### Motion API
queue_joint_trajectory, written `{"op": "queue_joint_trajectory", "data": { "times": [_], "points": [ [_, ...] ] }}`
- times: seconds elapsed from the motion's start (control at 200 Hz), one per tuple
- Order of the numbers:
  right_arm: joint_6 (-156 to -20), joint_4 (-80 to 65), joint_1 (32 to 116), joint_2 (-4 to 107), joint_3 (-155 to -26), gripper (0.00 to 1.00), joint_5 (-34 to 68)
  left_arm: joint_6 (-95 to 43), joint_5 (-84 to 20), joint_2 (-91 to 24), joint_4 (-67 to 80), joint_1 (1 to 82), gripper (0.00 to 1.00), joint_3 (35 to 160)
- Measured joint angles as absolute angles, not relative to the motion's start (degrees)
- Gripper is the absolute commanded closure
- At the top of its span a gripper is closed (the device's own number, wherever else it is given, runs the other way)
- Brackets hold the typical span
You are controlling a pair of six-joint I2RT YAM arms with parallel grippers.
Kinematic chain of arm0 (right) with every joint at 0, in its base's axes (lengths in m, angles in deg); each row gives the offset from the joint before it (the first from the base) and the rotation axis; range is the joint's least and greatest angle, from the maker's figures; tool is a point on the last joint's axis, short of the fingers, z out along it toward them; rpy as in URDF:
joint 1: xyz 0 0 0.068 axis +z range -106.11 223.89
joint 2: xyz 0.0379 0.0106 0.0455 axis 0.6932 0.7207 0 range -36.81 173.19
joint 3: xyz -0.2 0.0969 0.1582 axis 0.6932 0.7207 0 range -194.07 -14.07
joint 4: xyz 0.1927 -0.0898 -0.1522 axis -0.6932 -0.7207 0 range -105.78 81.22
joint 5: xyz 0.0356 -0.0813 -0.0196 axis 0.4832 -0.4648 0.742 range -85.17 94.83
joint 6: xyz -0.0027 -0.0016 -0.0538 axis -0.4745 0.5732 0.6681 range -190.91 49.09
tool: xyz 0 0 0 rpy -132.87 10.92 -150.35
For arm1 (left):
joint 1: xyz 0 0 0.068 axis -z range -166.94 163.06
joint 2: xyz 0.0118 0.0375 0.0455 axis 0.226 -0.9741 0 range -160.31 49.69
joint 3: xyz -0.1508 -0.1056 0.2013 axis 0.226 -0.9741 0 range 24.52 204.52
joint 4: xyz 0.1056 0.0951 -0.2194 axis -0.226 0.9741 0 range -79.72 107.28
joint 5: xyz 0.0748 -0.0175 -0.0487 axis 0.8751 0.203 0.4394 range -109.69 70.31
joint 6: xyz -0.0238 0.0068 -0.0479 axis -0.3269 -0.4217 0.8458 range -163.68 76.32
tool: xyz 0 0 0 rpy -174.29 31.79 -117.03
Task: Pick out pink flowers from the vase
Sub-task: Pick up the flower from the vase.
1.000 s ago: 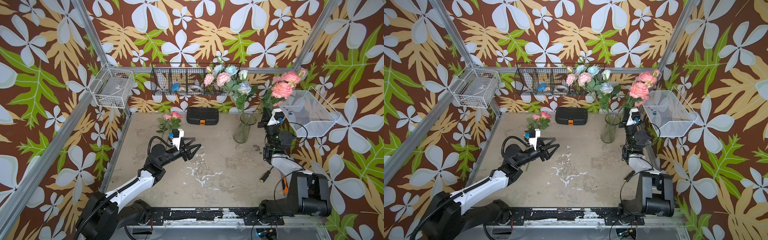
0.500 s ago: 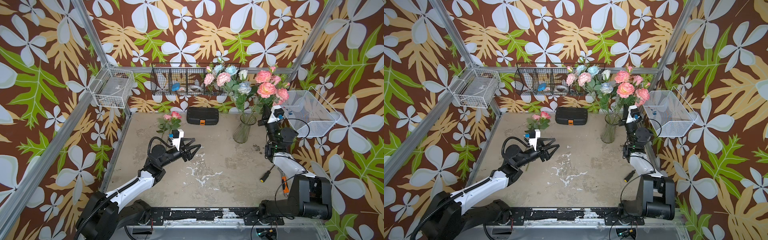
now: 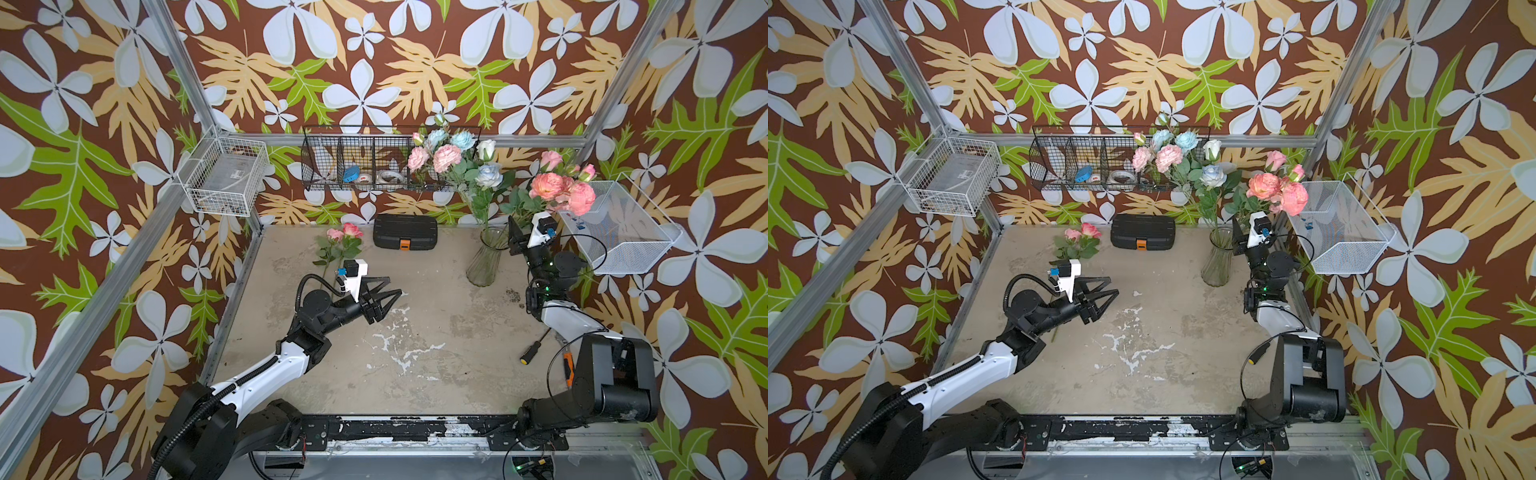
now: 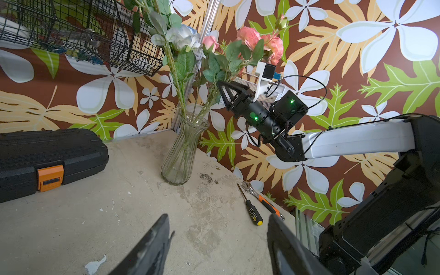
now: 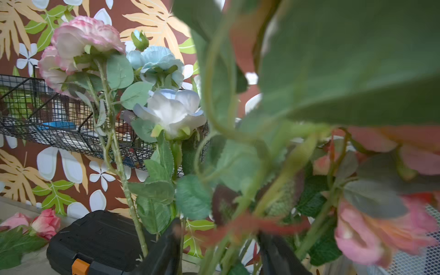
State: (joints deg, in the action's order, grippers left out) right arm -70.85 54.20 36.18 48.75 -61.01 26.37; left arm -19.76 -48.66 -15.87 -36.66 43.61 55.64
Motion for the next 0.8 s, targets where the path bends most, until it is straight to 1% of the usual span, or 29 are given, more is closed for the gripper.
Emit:
{"op": "queue_joint_trajectory", "data": {
  "times": [0.12,0.38,0.541,0.606,0.676,0.751,0.801],
  "points": [
    [-70.94,54.20,36.18,49.52,-61.62,0.42,27.33,-19.78,-48.64,-15.91,-36.66,43.61,0.34,55.64],
    [-70.92,53.30,36.18,52.38,-63.92,0.43,27.37,-19.78,-48.66,-16.28,-36.66,43.61,0.34,55.70],
    [-71.11,52.93,36.18,53.97,-64.68,0.57,28.14,-19.78,-48.68,-16.28,-36.64,43.61,0.34,55.77],
    [-71.33,52.89,36.18,54.06,-64.72,0.66,28.79,-19.80,-48.66,-16.07,-36.64,43.61,0.34,55.77],
    [-71.86,52.98,36.18,53.86,-64.72,0.70,29.01,-19.80,-48.66,-15.78,-36.64,43.61,0.34,55.77],
    [-71.94,52.96,36.18,53.45,-64.77,0.78,30.08,-19.80,-48.66,-15.72,-36.64,43.61,0.34,55.77],
    [-72.03,52.85,36.18,53.08,-64.79,0.80,30.24,-19.80,-48.64,-15.72,-36.64,43.61,0.34,55.77]
  ]
}}
